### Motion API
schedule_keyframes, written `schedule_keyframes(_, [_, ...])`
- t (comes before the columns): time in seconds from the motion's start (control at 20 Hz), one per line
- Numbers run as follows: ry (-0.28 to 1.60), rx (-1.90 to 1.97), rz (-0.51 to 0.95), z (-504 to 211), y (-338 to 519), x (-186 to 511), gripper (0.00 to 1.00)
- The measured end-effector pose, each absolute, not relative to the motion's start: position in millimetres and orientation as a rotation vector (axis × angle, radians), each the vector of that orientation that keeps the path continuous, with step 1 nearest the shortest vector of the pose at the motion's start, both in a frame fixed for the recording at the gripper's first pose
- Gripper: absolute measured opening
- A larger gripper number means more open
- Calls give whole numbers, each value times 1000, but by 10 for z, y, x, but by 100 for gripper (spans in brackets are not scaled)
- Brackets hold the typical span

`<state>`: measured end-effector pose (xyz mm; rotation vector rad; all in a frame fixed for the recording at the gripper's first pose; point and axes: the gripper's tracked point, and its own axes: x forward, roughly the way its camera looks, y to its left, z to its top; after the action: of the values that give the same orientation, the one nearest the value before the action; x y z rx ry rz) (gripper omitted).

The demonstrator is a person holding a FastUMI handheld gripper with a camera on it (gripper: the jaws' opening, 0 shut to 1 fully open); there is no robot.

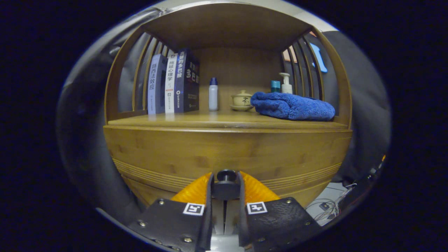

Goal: Pull open the drawer, take out the items inside it, and place them on the countertop above the cabinet.

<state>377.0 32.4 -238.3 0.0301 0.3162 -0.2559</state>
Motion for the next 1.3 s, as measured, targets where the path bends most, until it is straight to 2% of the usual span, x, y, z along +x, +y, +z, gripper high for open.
schedule_keyframes(0.2, [319,25,-261,-2350,337,3636,30])
schedule_keyframes(0.65, [310,20,-223,-2263,493,2873,30])
schedule_keyframes(1.05, [434,55,-164,-2341,674,2303,30])
schedule_keyframes(1.3, [449,41,-143,-2300,719,2215,30])
